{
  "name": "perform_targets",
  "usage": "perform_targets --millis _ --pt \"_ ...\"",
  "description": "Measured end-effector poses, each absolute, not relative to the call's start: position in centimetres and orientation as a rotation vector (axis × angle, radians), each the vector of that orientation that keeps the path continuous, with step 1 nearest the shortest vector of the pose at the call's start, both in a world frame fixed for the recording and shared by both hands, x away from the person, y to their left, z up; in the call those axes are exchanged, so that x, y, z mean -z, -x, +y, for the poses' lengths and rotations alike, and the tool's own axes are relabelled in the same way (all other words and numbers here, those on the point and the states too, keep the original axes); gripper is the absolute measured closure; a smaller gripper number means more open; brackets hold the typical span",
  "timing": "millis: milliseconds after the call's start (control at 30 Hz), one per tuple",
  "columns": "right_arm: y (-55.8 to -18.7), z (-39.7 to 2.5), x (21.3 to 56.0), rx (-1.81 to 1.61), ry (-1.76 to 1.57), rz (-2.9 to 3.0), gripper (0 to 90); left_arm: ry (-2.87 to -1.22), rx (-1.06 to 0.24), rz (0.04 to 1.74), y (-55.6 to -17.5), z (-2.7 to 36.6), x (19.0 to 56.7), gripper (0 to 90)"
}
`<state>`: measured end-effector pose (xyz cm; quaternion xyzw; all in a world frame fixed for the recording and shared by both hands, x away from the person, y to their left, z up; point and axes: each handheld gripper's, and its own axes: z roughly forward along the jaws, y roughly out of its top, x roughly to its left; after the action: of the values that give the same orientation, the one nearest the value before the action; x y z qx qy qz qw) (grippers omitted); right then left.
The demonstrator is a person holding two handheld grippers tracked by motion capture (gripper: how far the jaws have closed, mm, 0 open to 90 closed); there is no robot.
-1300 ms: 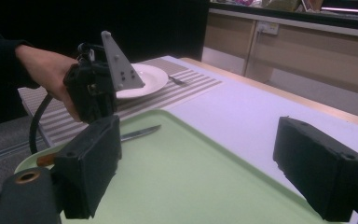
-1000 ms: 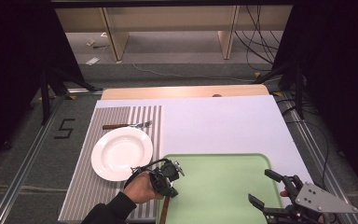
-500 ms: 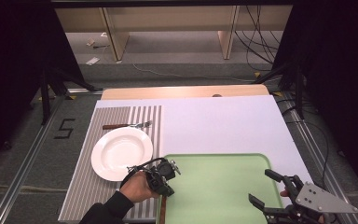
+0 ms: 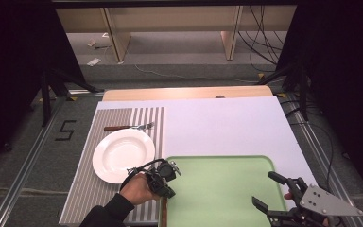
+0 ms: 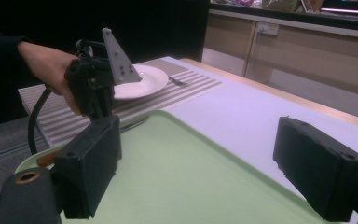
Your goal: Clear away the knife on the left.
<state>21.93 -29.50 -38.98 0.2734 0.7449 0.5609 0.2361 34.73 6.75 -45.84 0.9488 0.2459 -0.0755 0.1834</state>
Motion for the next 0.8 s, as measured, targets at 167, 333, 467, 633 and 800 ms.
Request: perform_targets --millis 167,333,467,633,800 --pt "-21.9 -29.5 39.0 -1.538 -0.749 2.043 16.3 -2.655 0.222 0.695 -34.5 6.7 45.5 73.5" --pt "-21.9 -29.5 39.0 -1.538 -0.750 2.044 16.3 -2.602 0.185 0.700 -33.9 6.6 44.9 55.0" --pt "-21.9 -29.4 39.0 -1.541 -0.748 2.042 16.3 -2.561 0.180 0.695 -33.8 6.5 44.5 45.0" --pt "-21.9 -29.4 39.0 -1.542 -0.748 2.042 16.3 -2.522 0.171 0.700 -33.5 6.3 44.2 36.4" --pt "-21.9 -29.4 39.0 -1.541 -0.747 2.043 16.3 -2.486 0.151 0.679 -33.2 6.0 43.7 28.9"
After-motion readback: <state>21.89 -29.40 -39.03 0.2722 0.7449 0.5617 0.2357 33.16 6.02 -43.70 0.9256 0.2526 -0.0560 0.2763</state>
